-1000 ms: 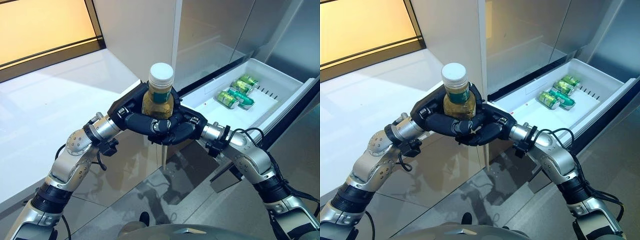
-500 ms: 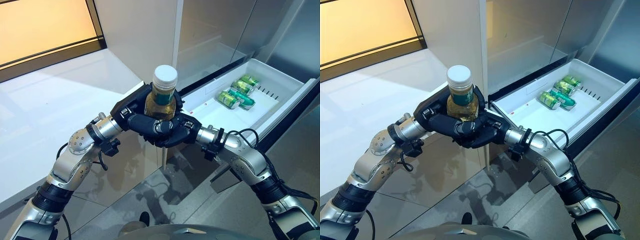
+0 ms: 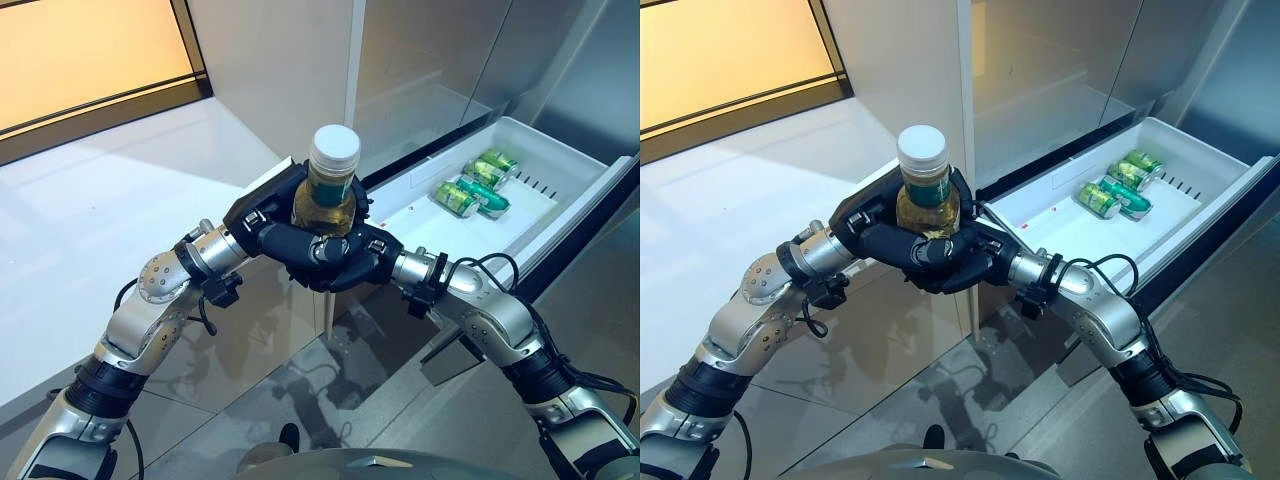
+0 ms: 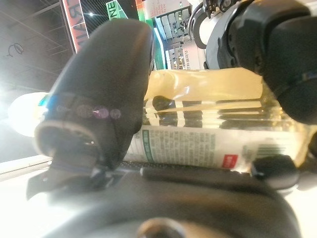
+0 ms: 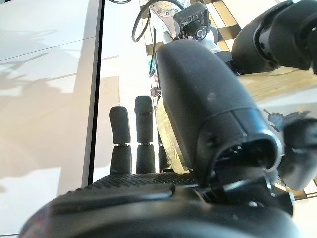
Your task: Put drinks into fridge and close the fridge
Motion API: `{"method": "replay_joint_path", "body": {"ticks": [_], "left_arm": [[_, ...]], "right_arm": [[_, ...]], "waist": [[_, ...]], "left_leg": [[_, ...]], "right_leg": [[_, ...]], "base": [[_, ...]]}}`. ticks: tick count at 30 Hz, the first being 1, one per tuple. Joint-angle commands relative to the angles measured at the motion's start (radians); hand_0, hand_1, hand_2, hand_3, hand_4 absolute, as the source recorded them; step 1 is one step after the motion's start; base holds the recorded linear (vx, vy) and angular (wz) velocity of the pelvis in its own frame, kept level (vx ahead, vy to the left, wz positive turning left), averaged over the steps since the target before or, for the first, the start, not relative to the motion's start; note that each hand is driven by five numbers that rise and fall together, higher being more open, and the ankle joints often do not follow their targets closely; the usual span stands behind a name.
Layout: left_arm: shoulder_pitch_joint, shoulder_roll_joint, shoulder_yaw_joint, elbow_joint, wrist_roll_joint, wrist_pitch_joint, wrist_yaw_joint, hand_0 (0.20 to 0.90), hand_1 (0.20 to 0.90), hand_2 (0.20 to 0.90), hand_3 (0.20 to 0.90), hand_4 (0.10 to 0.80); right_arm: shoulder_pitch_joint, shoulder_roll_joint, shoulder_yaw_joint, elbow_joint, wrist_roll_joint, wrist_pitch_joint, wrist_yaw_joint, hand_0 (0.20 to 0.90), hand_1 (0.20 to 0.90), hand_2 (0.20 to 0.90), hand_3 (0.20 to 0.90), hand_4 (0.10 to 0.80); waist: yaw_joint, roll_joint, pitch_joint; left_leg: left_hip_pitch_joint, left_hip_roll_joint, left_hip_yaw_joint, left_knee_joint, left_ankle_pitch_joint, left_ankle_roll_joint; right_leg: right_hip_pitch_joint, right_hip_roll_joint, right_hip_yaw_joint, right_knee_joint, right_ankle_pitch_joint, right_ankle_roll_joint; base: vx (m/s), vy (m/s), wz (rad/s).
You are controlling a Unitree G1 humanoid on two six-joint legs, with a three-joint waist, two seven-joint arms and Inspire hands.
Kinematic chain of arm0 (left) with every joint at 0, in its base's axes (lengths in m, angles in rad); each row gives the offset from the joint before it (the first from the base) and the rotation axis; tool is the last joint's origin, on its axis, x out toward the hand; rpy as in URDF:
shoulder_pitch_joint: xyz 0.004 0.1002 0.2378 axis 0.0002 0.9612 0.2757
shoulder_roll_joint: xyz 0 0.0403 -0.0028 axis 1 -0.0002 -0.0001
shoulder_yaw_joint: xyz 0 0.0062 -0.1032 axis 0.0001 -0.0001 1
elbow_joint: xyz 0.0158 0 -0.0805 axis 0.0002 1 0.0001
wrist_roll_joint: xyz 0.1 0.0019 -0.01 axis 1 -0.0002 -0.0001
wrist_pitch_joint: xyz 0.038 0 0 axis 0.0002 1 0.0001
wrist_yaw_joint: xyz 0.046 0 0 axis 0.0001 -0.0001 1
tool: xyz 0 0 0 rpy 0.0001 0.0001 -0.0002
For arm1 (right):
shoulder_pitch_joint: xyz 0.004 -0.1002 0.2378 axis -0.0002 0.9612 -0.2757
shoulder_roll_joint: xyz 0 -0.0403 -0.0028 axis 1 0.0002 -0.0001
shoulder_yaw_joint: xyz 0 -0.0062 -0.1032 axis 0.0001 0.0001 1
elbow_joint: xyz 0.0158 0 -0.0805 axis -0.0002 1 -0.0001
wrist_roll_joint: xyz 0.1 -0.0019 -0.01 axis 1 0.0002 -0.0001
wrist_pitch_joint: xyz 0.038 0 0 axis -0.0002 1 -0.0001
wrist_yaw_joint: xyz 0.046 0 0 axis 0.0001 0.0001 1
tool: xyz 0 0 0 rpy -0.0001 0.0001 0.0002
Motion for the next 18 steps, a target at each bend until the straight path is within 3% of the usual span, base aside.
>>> {"method": "replay_joint_path", "body": {"ticks": [1,12,18], "left_arm": [[-0.163,-0.024,0.025,-0.072,-0.104,-0.118,-0.020,0.900,0.900,0.900,0.900,0.800],[-0.145,-0.001,0.069,-0.058,-0.102,-0.150,-0.022,0.900,0.900,0.900,0.900,0.800],[-0.106,0.024,0.130,-0.046,-0.069,-0.170,0.021,0.900,0.900,0.900,0.900,0.800]], "right_arm": [[-0.162,0.038,-0.047,-0.087,0.106,-0.109,-0.015,0.300,0.300,0.300,0.200,0.100],[-0.170,0.012,-0.083,-0.096,0.105,-0.132,-0.022,0.300,0.300,0.300,0.200,0.100],[-0.166,-0.015,-0.122,-0.114,0.113,-0.146,-0.019,0.300,0.300,0.300,0.200,0.100]], "waist": [[-0.002,-0.012,-0.099],[0.000,-0.012,-0.101],[0.004,-0.013,-0.103]], "left_leg": [[0.048,-0.059,0.010,0.001,-0.098,0.056],[0.047,-0.059,0.008,0.002,-0.097,0.055],[0.046,-0.059,0.006,0.001,-0.098,0.055]], "right_leg": [[-0.051,-0.009,0.014,0.019,0.063,0.042],[-0.051,-0.008,0.016,0.017,0.063,0.041],[-0.050,-0.007,0.016,0.016,0.062,0.040]], "base": [[0.000,0.000,0.00],[0.000,0.000,0.00],[0.000,0.000,0.00]]}}
